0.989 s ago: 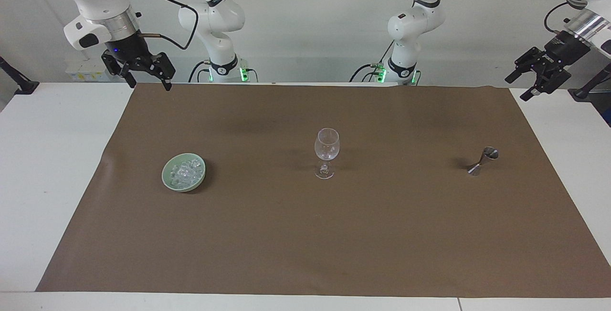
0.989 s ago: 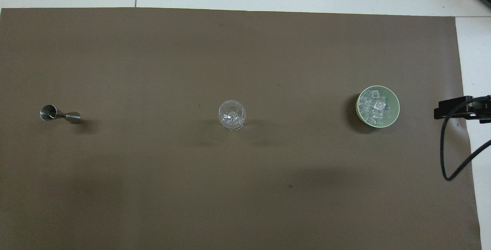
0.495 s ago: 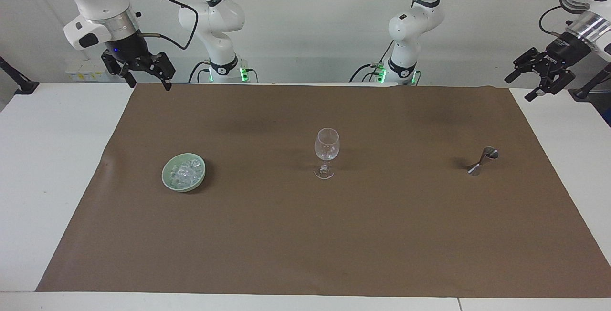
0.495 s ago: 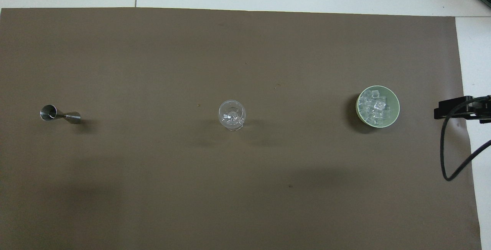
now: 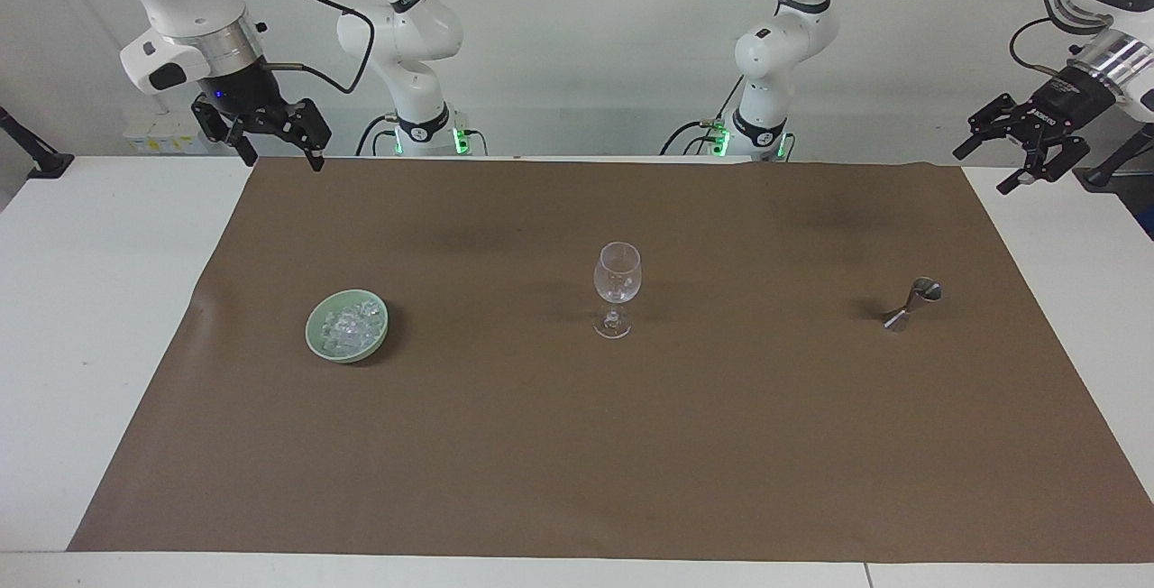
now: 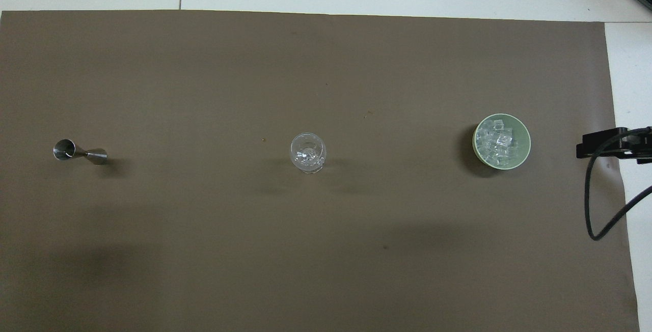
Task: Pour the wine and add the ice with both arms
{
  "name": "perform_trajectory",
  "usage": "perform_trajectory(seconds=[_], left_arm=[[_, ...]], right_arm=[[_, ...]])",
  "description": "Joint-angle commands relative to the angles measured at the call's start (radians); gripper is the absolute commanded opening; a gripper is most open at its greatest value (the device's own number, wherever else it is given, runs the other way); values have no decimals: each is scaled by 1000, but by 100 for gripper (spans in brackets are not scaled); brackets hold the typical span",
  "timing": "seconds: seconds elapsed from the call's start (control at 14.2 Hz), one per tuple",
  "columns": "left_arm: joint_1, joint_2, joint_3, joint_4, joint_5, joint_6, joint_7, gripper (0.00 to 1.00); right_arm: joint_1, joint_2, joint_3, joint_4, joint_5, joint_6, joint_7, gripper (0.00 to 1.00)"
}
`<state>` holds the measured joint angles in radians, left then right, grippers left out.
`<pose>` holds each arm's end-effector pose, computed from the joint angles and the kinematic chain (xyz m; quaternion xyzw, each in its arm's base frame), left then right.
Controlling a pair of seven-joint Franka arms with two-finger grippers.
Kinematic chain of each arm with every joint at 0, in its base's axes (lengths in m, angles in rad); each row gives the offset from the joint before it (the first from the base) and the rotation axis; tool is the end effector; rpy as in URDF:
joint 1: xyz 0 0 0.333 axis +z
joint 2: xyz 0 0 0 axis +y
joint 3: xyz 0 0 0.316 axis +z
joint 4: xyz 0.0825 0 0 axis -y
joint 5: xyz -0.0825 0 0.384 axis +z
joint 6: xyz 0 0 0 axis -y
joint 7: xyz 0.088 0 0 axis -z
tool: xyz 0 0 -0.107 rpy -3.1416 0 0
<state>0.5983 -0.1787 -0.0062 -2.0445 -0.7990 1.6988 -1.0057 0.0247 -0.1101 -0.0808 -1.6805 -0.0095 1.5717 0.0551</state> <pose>0.4478 0.2190 0.5332 0.5819 0.7150 -0.1531 0.3559 0.5185 -0.0325 0.6317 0.9985 -0.0553 0.0005 0.0003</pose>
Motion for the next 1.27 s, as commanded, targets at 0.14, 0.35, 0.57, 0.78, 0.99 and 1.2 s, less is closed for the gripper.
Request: perform_trajectory(seconds=[0.14,0.35,0.57,0.78,0.99,1.2], left_arm=[[20,-12,-11,-60,-68,74,-27,100],[18,-19,-11,-85,-71,84,-27,100],[28,-13,-11,-102,-118,79,-28,100],[46,21,-11,-102,-123,76,-25,100],[49,27,-9,-105,-124,82,-25,100],[78,28,-11,-143,-170,85,-25,100]], right_arm=[[-3,-23,1,-24,9,1,-21,100],[-3,-23,1,-22,9,1,-21,100],[-3,-23,1,-24,9,1,-21,100],[-3,-23,1,-24,9,1,-21,100],[-3,-23,1,-24,9,1,-21,100],[-3,-23,1,-22,9,1,-21,100]])
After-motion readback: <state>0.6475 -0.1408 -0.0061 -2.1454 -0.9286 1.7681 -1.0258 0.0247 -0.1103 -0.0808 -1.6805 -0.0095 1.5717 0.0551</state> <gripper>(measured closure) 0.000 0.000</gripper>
